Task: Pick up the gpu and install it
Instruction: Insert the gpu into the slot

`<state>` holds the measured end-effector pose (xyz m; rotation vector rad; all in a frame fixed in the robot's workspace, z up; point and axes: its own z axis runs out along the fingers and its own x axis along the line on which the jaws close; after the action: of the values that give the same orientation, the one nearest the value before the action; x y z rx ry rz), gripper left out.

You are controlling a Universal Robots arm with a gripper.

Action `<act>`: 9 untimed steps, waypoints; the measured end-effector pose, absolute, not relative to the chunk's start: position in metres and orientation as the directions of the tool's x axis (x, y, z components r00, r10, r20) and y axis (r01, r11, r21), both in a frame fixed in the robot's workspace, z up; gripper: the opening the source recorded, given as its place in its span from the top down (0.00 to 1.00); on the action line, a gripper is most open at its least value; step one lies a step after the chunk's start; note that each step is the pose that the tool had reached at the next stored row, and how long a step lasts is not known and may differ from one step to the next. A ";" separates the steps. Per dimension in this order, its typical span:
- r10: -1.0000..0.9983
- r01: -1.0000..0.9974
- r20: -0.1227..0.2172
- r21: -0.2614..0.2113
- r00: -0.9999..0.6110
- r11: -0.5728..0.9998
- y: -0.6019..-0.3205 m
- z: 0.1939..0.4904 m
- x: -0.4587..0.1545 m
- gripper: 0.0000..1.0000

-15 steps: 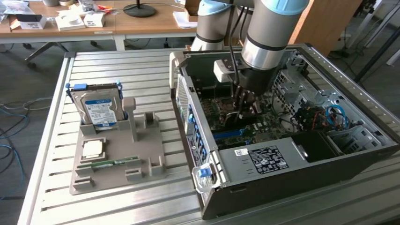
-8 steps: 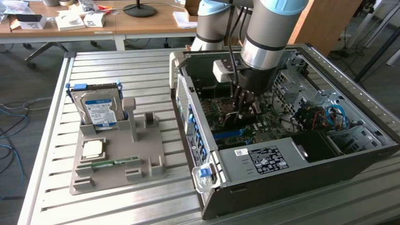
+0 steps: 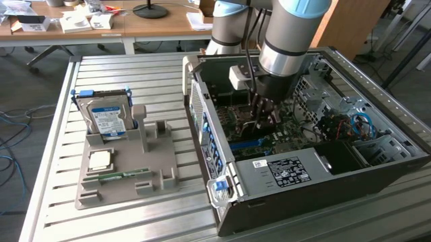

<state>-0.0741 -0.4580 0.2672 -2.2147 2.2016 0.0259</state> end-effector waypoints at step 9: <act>-1.000 -1.000 -0.025 -0.002 0.006 -0.006 -0.458 0.263 -0.074 0.74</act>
<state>-0.0741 -0.4581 0.2634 -2.2149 2.2017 0.0256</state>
